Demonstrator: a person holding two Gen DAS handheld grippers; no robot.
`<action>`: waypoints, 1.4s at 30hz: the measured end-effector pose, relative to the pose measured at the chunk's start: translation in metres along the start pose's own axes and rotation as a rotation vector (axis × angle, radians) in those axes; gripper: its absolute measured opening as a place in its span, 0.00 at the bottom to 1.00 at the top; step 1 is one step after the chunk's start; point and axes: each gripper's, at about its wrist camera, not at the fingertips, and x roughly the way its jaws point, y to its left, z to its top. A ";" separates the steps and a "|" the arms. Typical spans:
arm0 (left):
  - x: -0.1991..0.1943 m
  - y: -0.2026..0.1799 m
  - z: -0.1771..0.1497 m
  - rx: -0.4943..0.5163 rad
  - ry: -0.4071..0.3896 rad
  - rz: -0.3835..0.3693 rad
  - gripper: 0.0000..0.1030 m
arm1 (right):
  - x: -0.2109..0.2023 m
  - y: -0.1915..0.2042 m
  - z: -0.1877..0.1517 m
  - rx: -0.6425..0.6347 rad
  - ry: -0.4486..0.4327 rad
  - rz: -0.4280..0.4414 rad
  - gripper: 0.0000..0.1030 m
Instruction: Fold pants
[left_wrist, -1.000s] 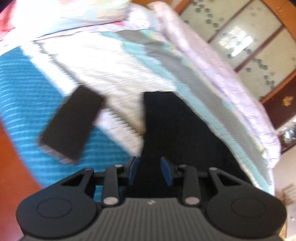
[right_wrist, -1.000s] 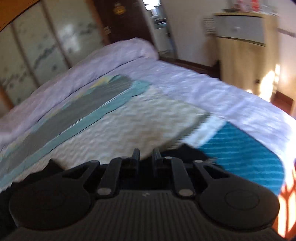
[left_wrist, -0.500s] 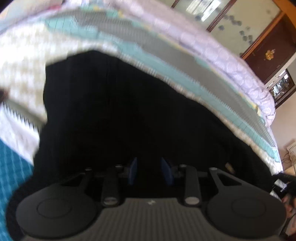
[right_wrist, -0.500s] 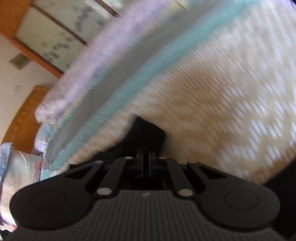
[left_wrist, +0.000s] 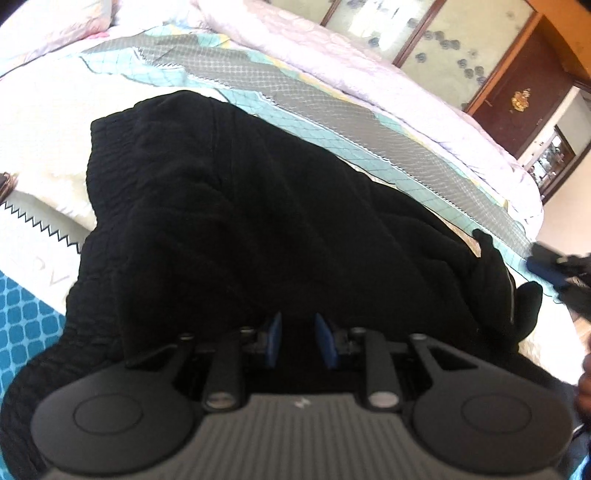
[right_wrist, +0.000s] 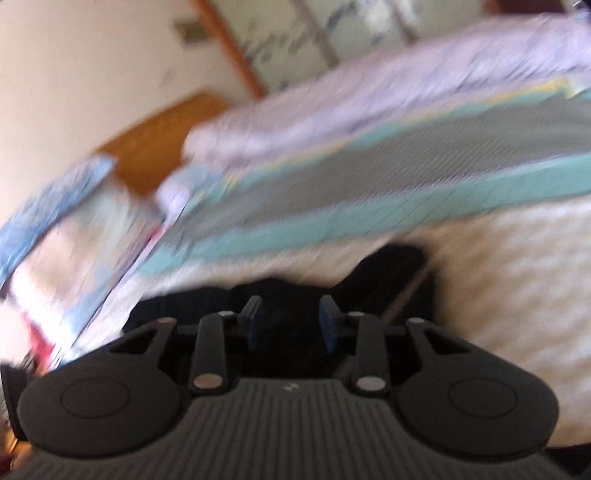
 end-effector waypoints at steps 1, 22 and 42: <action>0.000 0.000 -0.002 0.006 -0.011 -0.002 0.22 | -0.012 -0.011 0.007 0.012 -0.036 -0.049 0.36; -0.029 -0.008 0.015 -0.010 -0.009 -0.035 0.33 | -0.061 -0.092 0.067 0.052 -0.320 -0.600 0.14; 0.019 0.028 0.153 0.239 -0.114 0.348 0.89 | -0.046 -0.176 0.092 0.284 -0.103 -0.621 0.52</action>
